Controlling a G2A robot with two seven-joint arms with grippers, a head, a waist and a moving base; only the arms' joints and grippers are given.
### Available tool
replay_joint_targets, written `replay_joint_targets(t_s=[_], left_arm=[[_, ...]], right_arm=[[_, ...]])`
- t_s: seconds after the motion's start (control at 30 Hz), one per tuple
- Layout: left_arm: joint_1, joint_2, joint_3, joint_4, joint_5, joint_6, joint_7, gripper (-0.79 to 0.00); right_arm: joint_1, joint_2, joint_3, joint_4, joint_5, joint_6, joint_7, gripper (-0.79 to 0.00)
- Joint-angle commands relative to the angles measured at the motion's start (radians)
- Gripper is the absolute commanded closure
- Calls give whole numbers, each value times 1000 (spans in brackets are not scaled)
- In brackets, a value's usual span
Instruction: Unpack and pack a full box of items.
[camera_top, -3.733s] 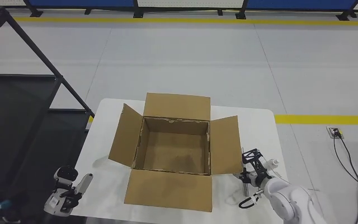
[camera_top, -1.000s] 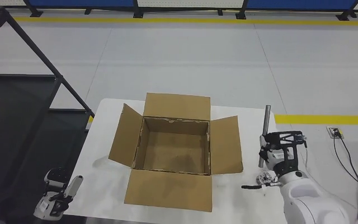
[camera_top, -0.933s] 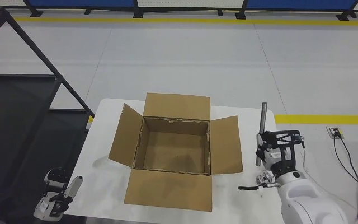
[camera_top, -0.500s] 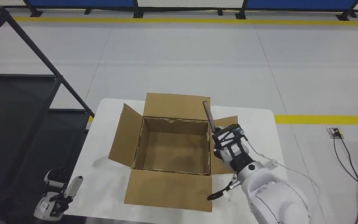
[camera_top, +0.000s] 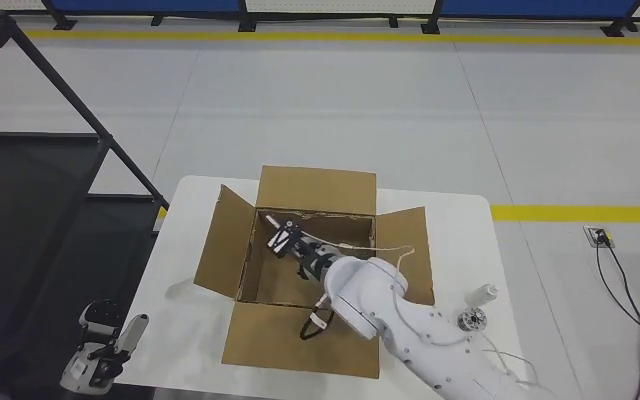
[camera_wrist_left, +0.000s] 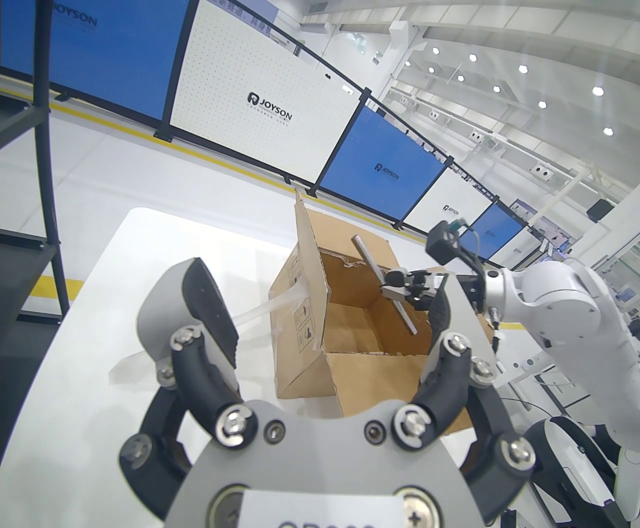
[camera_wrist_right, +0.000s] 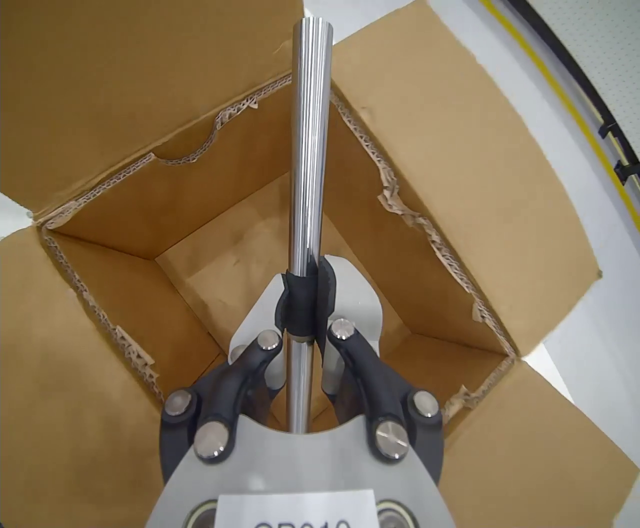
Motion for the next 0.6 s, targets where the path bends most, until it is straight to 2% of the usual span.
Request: replay_joint_targets(t_s=[0.0, 0.07, 0.4, 0.57], left_arm=[[0, 0, 0, 0, 0, 0, 0, -785], [0, 0, 0, 0, 0, 0, 0, -785], [0, 0, 0, 0, 0, 0, 0, -785], [0, 0, 0, 0, 0, 0, 0, -785]], right_arm=[[45, -24, -30, 86, 36, -17, 3, 0], [65, -36, -47, 121, 25, -29, -7, 0], [65, -36, -47, 121, 25, -29, -7, 0], [27, -36, -26, 167, 29, -21, -31, 0]])
